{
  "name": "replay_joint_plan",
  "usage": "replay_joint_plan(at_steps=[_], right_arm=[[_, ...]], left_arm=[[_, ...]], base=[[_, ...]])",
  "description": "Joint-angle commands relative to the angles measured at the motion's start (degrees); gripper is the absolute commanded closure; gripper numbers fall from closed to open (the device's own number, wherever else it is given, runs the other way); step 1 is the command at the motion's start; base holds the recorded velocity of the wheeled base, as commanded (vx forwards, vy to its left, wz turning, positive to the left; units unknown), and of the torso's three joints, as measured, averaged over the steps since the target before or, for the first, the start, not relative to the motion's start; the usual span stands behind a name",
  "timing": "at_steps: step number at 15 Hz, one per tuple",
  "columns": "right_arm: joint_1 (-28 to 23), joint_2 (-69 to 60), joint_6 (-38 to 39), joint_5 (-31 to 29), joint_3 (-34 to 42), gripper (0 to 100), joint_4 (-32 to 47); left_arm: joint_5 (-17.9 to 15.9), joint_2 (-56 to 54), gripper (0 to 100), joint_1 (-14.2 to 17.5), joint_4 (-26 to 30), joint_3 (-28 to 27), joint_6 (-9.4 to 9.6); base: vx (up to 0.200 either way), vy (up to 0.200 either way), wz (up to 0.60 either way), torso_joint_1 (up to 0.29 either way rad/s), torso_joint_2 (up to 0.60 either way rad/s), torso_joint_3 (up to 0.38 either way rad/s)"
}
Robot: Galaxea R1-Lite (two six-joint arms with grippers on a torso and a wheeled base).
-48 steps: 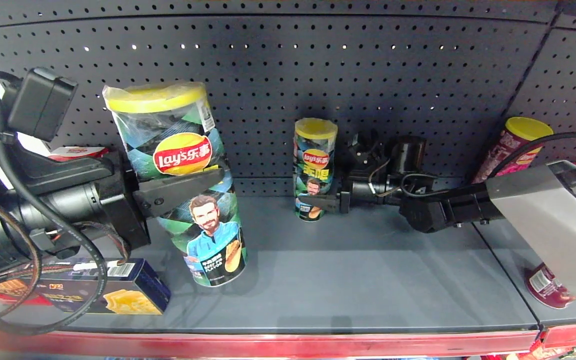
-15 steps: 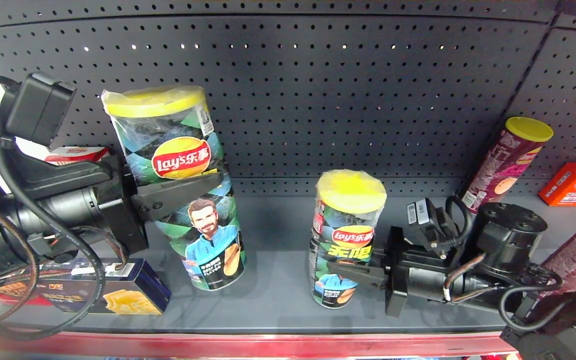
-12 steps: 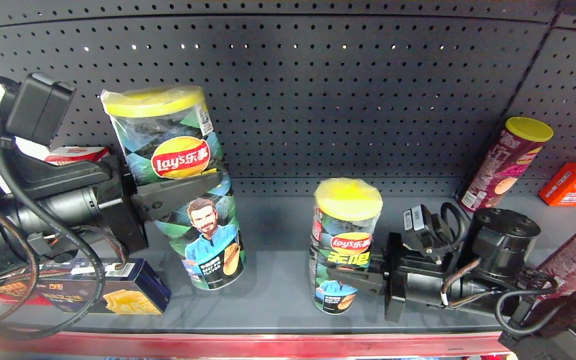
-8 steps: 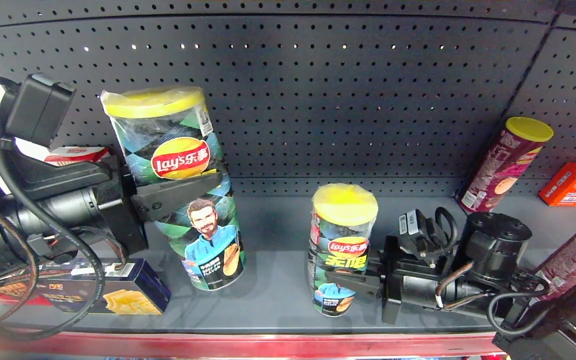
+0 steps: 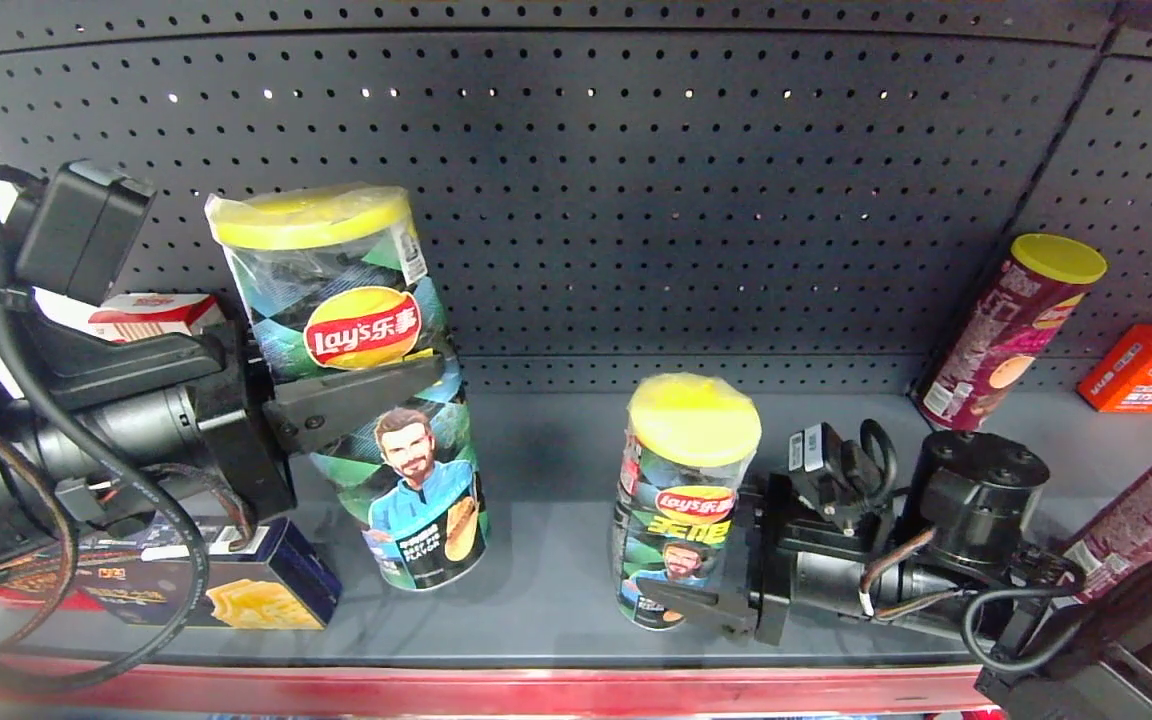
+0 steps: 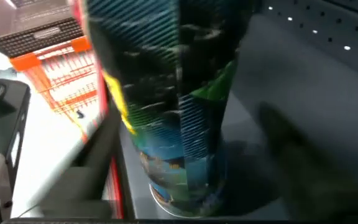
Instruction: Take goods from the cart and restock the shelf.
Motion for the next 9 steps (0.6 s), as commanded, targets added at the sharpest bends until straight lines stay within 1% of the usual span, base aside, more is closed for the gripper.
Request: replay_joint_plan(at_steps=[1,5,7,9], right_arm=[[-0.6,-3.4,0.1,-0.1,1.1,0,0.0],[-3.1,-13.2,0.6,-0.8,7.6,0,0.1],[-3.3,-21.6,2.9,-1.3,11.3,0,0.7],[-3.3,-27.3,3.4,-3.3,15.3,0,1.0]], left_arm=[[0.0,0.0,100,0.0,0.0,0.0,-0.01],[0.0,0.0,100,0.2,-0.1,-0.2,-0.01],[0.0,-0.1,100,0.6,0.0,0.0,-0.01],[0.0,-0.7,100,0.6,0.0,0.1,-0.01]], base=[[0.0,0.0,0.0,0.0,0.0,0.0],[0.0,0.0,0.0,0.0,0.0,0.0],[0.0,0.0,0.0,0.0,0.0,0.0],[0.0,0.0,0.0,0.0,0.0,0.0]])
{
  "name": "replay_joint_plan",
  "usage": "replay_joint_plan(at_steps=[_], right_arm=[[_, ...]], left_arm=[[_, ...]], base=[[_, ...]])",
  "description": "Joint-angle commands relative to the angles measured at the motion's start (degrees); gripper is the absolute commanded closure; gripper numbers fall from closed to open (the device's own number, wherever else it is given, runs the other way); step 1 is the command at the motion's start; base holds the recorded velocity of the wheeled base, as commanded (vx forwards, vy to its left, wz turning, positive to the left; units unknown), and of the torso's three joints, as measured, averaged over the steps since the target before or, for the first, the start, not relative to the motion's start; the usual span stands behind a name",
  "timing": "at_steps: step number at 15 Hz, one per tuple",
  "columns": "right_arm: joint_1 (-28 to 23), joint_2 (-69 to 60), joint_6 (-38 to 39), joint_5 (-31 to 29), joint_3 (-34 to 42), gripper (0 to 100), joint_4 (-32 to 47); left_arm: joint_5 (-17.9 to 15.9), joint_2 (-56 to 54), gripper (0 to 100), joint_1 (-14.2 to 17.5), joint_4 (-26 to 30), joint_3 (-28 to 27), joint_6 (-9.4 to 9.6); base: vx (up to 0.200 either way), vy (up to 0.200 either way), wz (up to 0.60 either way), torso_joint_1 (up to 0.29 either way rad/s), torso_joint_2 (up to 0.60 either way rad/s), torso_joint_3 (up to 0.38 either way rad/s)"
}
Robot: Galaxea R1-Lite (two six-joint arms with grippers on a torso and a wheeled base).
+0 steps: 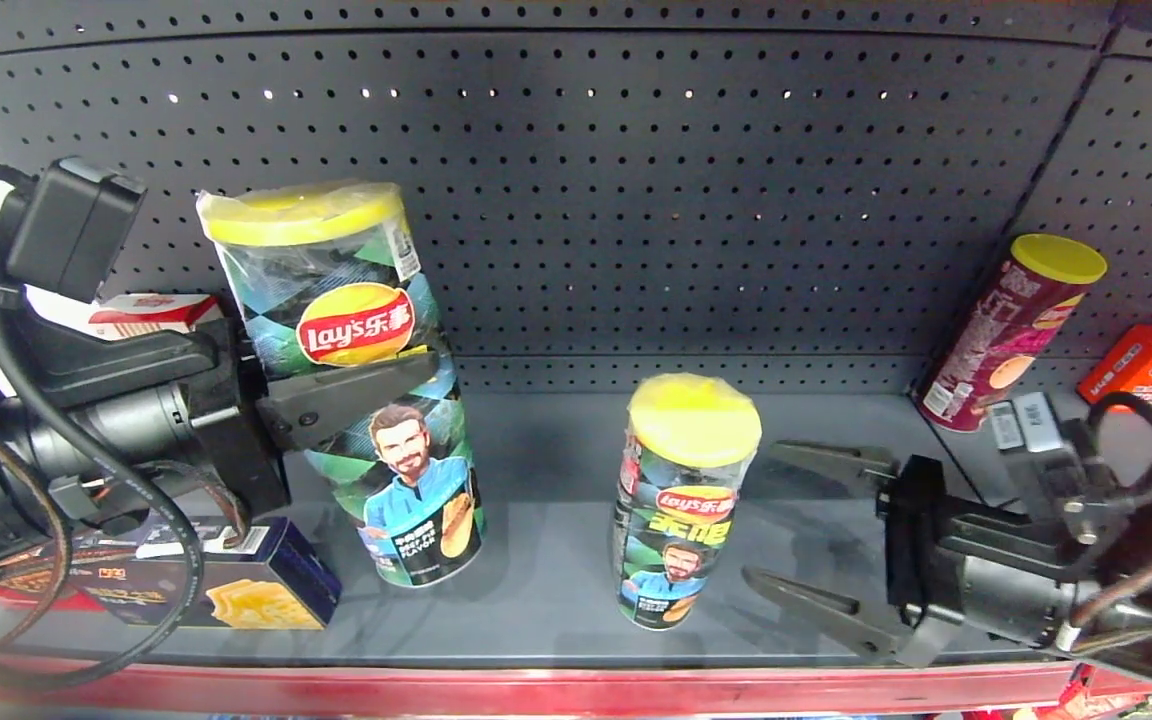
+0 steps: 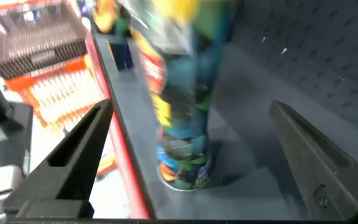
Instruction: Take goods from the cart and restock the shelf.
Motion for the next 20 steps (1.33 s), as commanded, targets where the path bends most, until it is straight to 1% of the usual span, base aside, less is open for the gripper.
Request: replay_joint_plan(at_steps=[1,2,3,5,7,8,9,10,11,12,14,16,17,20], right_arm=[[-0.3,-10.7,0.7,-2.8,6.0,0,0.5],[-0.4,-14.3,0.8,-5.6,8.7,0,1.4],[-0.5,-15.9,1.2,-6.7,9.7,0,2.1],[-2.6,-24.2,1.3,-10.3,12.9,0,7.4],[-2.8,-32.1,1.1,-13.6,15.1,0,13.9],[-3.5,-38.4,1.0,-17.6,15.8,0,20.4],[-3.7,-46.8,1.0,-23.4,16.0,0,30.2],[-3.7,-49.1,0.9,-24.8,16.0,0,32.8],[-3.7,-61.7,1.0,-32.2,15.8,0,47.8],[-3.8,-65.1,1.0,-34.0,15.7,0,51.8],[-5.4,-84.0,1.0,-43.2,15.1,0,73.2],[-7.1,-90.1,1.2,-47.6,14.8,0,81.3],[-7.4,-90.1,1.1,-50.3,15.0,0,80.7],[-7.5,-90.1,1.5,-50.4,15.3,0,80.2]], left_arm=[[0.0,-0.6,100,0.0,0.0,0.1,-0.01],[0.0,-0.9,100,0.0,0.0,-0.1,0.08],[0.0,-1.4,100,-0.1,0.1,-0.1,0.08],[0.1,-1.9,100,0.0,0.3,0.1,0.08],[0.1,-1.9,100,0.5,0.3,-0.1,0.08],[0.0,-1.9,100,1.1,0.0,-0.2,0.08],[-0.1,-1.9,100,1.3,-0.1,-0.4,0.16],[-0.1,-1.9,100,1.3,-0.1,-0.4,0.25],[-0.1,-2.0,100,1.0,-0.2,-0.2,0.43],[-0.1,-2.1,100,0.7,-0.1,0.1,0.43],[-0.1,-2.6,100,0.6,-0.2,1.1,0.6],[-0.2,-3.6,100,0.5,-0.2,2.6,0.6],[-0.2,-4.8,100,0.5,-0.1,4.4,0.6],[-0.2,-7.1,100,0.6,-0.1,7.0,0.51]], base=[[0.0,0.0,0.0,0.0,0.0,0.0],[0.0,0.0,0.0,0.0,0.0,0.0],[0.0,0.0,0.0,0.0,0.0,0.0],[0.0,0.0,0.0,0.0,0.0,0.0],[0.0,0.0,0.0,0.0,0.0,0.0],[0.0,0.0,0.0,0.0,0.0,0.0],[0.0,0.0,0.0,0.0,0.0,0.0],[0.0,0.0,0.0,0.0,0.0,0.0],[0.0,0.0,0.0,0.0,0.0,0.0],[0.0,0.0,0.0,0.0,0.0,0.0],[0.0,0.0,0.0,0.0,0.0,0.0],[0.0,0.0,0.0,0.0,0.0,0.0],[0.0,0.0,0.0,0.0,0.0,0.0],[0.0,0.0,0.0,0.0,0.0,0.0]])
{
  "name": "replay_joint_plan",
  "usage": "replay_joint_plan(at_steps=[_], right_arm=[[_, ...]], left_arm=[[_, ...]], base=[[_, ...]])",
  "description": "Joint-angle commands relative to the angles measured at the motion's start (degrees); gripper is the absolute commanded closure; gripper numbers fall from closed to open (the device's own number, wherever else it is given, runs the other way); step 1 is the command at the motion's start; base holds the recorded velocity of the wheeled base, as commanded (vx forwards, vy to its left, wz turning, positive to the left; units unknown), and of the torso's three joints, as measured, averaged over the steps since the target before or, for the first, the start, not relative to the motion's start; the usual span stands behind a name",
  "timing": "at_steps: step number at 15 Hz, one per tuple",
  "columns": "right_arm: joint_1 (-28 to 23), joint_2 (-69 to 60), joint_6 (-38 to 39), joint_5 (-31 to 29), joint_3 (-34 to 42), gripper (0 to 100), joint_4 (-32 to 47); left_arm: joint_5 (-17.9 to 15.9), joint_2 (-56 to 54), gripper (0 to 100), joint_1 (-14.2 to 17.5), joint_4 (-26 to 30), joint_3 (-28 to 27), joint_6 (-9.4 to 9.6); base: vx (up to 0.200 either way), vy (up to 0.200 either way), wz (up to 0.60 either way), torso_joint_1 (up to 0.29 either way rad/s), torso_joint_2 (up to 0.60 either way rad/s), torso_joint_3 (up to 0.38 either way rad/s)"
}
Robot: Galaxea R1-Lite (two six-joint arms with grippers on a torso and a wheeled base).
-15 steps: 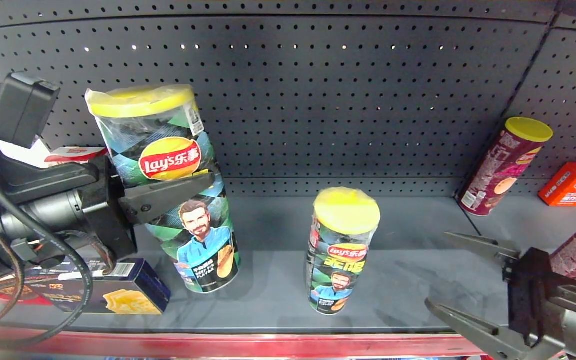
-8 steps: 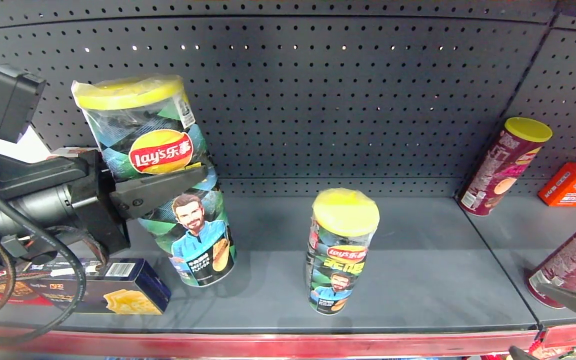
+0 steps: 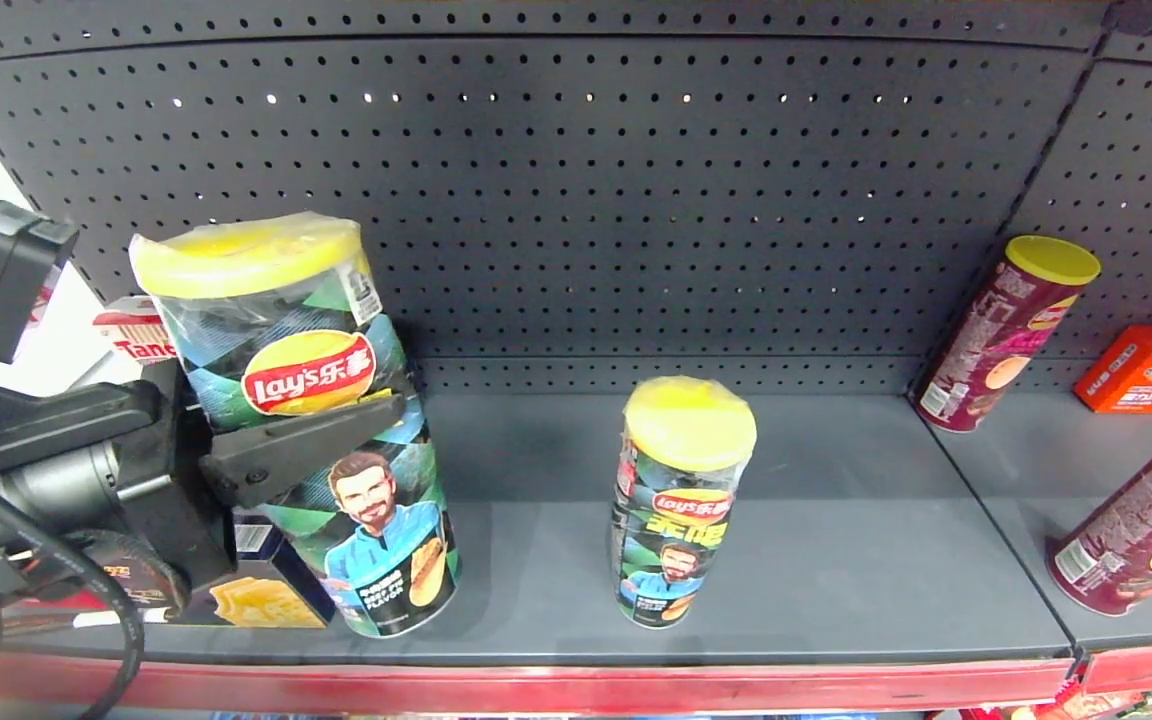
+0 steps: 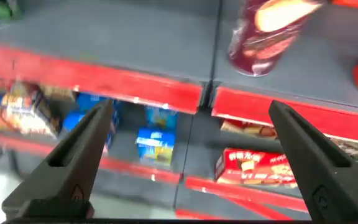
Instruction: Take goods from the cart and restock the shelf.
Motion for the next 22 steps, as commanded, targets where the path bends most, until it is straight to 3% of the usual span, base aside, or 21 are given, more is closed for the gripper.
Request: replay_joint_plan(at_steps=[1,3,5,7,9,10,12,16,18,22], right_arm=[[-0.3,-3.9,-1.1,4.2,0.1,0,-0.1],[2.1,-3.9,-3.6,10.2,0.6,0,-1.8],[1.3,-0.6,-2.0,6.6,0.7,0,-1.6],[-3.5,3.9,-1.7,1.9,0.5,0,-1.3],[-12.2,4.1,-1.7,0.9,0.4,0,-1.2],[-18.8,3.6,-1.5,1.3,0.5,0,-1.3],[-22.7,1.2,-0.7,5.5,0.7,0,-1.4],[-22.4,-3.1,2.9,7.3,1.4,0,-2.5],[-22.4,-3.2,4.4,16.1,3.2,0,-4.2],[-22.5,-3.2,4.8,14.4,3.2,0,-3.2]], left_arm=[[0.0,-2.2,100,0.1,0.0,2.0,-0.06],[0.0,-2.3,100,0.1,0.0,1.9,-0.06],[0.0,-2.5,100,0.0,0.0,2.1,-0.06],[-0.2,-2.5,100,-0.2,0.0,1.8,-0.06],[-0.2,-2.4,100,-0.6,0.0,1.7,-0.06],[-0.2,-2.4,100,-0.6,-0.1,2.0,0.03],[-0.3,-2.4,100,-0.7,-0.2,2.2,0.03],[-0.4,-2.8,100,-0.8,-0.2,2.0,0.03],[-0.4,-2.8,100,-0.9,-0.2,1.6,0.03],[-0.4,-3.0,100,-3.1,-0.1,2.0,0.03]], base=[[0.0,0.0,0.0,0.0,0.0,0.0],[0.0,0.0,0.0,0.0,0.0,0.0],[0.0,0.0,0.0,0.0,0.0,0.0],[0.0,0.0,0.0,0.0,0.0,0.0],[0.0,0.0,0.0,0.0,0.0,0.0],[0.0,0.0,0.0,0.0,0.0,0.0],[0.0,0.0,0.0,0.0,0.0,0.0],[0.0,0.0,0.0,0.0,0.0,0.0],[0.0,0.0,0.0,0.0,0.0,0.0],[0.0,0.0,0.0,0.0,0.0,0.0]])
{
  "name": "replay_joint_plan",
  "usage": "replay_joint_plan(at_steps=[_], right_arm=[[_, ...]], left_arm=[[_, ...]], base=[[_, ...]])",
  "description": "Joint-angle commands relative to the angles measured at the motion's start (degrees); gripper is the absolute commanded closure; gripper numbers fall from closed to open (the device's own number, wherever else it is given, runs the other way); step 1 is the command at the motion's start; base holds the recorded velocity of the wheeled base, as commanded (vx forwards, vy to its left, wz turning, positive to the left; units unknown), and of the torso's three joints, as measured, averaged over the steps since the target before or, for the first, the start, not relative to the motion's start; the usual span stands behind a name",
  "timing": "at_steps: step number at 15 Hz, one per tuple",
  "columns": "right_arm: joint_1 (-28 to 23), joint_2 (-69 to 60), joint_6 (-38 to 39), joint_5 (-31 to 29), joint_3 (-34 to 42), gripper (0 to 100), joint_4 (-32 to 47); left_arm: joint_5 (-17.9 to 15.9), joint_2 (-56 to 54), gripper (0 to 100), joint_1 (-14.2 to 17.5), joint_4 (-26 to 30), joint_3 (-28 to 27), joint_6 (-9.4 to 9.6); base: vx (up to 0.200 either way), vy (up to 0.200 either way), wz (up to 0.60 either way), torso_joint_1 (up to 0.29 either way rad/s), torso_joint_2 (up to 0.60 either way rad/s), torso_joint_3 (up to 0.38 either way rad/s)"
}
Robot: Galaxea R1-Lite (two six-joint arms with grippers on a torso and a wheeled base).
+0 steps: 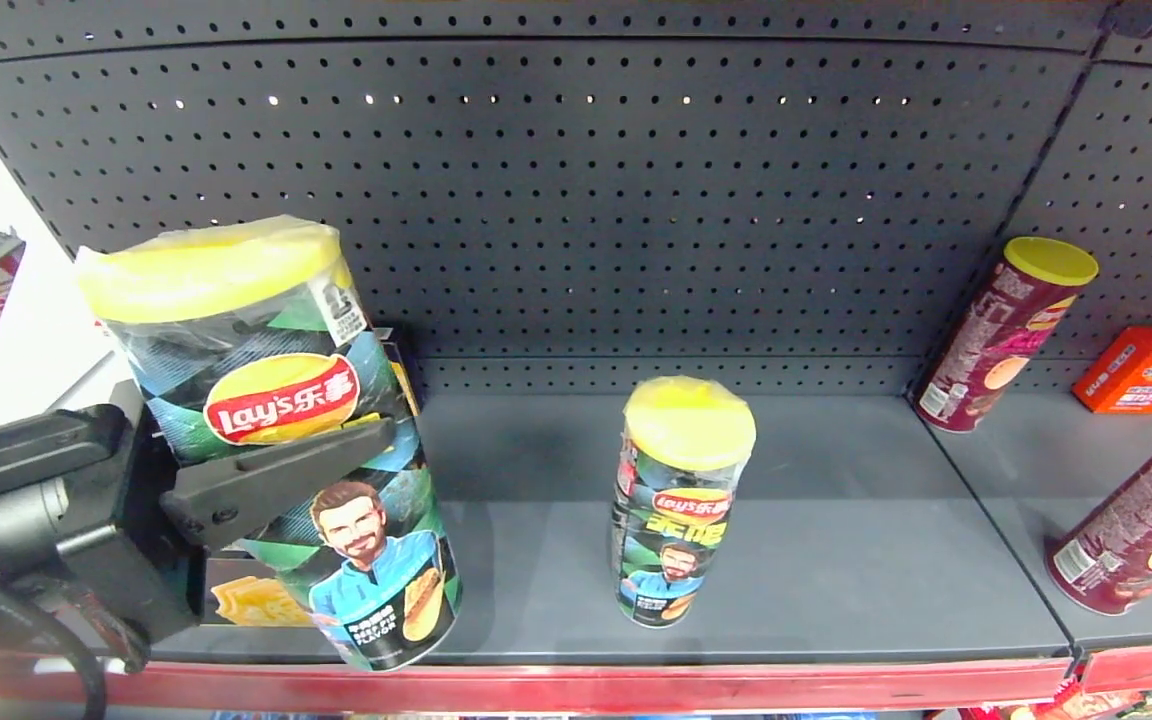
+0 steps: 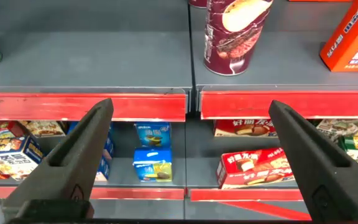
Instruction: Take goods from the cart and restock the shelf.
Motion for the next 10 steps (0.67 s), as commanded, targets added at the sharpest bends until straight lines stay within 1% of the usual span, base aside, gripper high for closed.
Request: replay_joint_plan(at_steps=[1,5,6,7,8,9,10], right_arm=[[0.1,0.0,-0.1,0.0,0.2,0,0.0],[0.0,0.0,-0.1,0.0,0.2,0,0.0],[0.1,0.0,-0.1,0.0,0.2,0,0.0],[0.0,0.0,-0.1,0.0,0.2,0,0.0],[0.0,0.0,-0.1,0.0,0.2,0,0.0],[0.0,0.0,-0.1,0.0,0.2,0,0.0],[0.0,0.0,-0.1,0.0,0.2,0,0.0]], left_arm=[[0.1,0.0,100,-1.1,0.1,-0.3,0.01],[-0.7,1.2,100,-1.6,0.3,-2.1,0.01],[-1.6,2.2,100,-1.7,0.2,-2.4,0.44],[-2.4,2.9,100,-1.9,0.2,-2.6,1.32],[-3.6,6.9,100,-2.7,0.3,-4.0,6.42],[-3.6,9.5,100,-2.5,0.3,-4.9,10.55],[-3.6,10.5,100,-2.6,0.1,-5.2,11.78]], base=[[0.0,0.0,0.0,0.0,0.0,0.0],[0.0,0.0,0.0,0.0,0.0,0.0],[0.0,0.0,0.0,0.0,0.0,0.0],[0.0,0.0,0.0,0.0,0.0,0.0],[0.0,0.0,0.0,0.0,0.0,0.0],[0.0,0.0,0.0,0.0,0.0,0.0],[0.0,0.0,0.0,0.0,0.0,0.0]])
